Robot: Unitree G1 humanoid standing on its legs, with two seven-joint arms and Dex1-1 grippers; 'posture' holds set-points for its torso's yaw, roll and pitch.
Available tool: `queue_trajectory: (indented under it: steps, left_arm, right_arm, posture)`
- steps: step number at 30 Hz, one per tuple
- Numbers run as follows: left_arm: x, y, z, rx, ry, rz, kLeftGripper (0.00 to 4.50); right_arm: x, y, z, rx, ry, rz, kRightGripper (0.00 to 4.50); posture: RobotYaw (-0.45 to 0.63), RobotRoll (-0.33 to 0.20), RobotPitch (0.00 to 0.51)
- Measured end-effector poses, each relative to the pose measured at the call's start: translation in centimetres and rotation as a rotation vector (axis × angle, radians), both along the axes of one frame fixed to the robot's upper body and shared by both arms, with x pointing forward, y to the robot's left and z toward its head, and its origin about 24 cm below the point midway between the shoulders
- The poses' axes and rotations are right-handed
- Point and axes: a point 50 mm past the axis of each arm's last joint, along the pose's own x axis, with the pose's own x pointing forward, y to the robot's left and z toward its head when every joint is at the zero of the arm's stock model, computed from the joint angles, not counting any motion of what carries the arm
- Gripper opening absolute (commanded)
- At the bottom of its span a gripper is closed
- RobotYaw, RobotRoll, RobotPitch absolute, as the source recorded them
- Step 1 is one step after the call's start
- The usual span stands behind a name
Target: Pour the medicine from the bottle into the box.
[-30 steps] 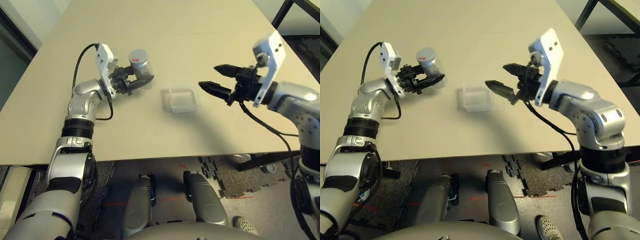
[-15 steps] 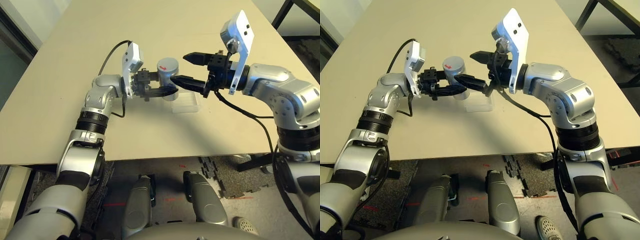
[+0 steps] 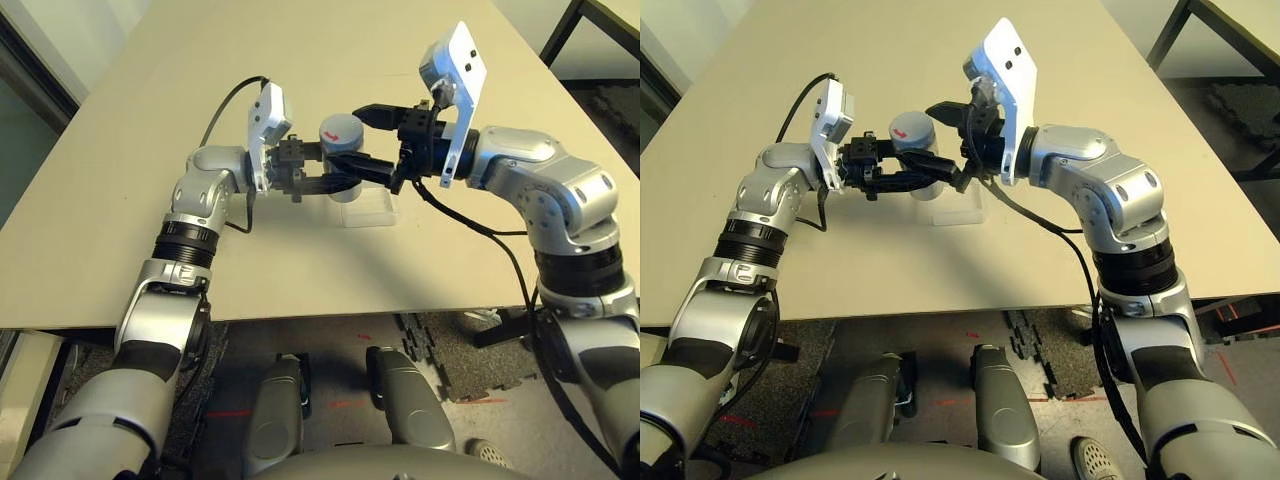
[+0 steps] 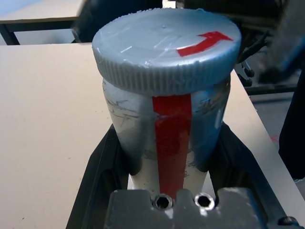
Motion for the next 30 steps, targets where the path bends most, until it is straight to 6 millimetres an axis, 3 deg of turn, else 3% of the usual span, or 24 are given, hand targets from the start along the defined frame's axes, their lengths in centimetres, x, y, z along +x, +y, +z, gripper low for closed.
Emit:
queue_trajectory:
  steps: [3, 16, 24, 30]
  left_arm:
    - [0.0, 0.0, -0.1, 0.001, -0.001, 0.005, 2.43]
    - [-0.3, -0.5, 0.2, 0.017, -0.006, -0.03, 2.43]
    - [-1.1, -1.2, 1.5, 0.03, -0.037, -0.074, 2.43]
    - [-1.2, -1.0, 1.1, 0.033, -0.004, -0.039, 2.43]
  right_arm:
    - [0.0, 0.2, -0.1, 0.008, 0.006, -0.002, 2.57]
    - [0.0, -0.7, 0.3, -0.03, 0.0, 0.082, 2.57]
    - [2.7, -2.2, 1.7, -0.084, -0.059, 0.392, 2.57]
    - [4.3, -2.0, 1.5, -0.11, -0.065, 0.488, 2.57]
  posture:
    - [-0.17, 0.0, 0.147]
    - [-0.18, 0.0, 0.155]
    - [-0.15, 0.0, 0.166]
    - [-0.12, 0.0, 0.167]
